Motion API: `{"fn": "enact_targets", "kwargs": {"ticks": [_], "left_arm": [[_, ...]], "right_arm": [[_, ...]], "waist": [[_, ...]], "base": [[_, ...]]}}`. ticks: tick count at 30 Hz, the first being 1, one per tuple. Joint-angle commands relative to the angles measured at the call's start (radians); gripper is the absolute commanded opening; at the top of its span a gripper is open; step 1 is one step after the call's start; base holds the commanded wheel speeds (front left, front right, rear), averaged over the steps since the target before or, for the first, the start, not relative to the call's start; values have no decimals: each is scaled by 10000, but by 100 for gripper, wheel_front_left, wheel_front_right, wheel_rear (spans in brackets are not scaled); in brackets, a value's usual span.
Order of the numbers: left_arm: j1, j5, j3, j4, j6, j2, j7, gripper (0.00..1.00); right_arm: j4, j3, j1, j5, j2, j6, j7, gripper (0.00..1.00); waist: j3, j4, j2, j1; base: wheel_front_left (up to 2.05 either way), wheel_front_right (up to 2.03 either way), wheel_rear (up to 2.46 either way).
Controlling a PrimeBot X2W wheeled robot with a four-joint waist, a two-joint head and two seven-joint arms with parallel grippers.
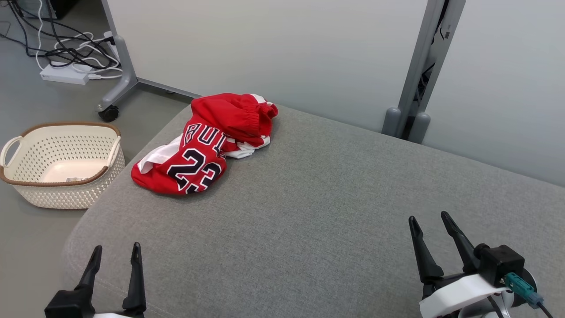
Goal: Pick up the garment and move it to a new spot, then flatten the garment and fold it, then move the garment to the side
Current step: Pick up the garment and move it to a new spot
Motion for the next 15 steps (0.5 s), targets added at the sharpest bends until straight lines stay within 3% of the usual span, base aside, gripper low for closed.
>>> {"fn": "enact_targets", "kwargs": {"ticks": [1, 11, 15], "left_arm": [[-163, -35, 62, -110, 11, 141, 71, 100], [-2016, -193, 467, -583, -535, 1445, 1120, 100], [-3150, -374, 429, -424, -1046, 2060, 1764, 100]], "right_arm": [[11, -60, 27, -73, -71, 3, -44, 100], [-278, -486, -383, -524, -73, 1, -44, 100], [-409, -677, -637, -770, -73, 1, -44, 100]], "waist": [[66, -107, 0, 0], [1112, -686, 0, 0], [1758, -917, 0, 0]], "base": [[0, 0, 0], [0, 0, 0], [0, 0, 0]]}}
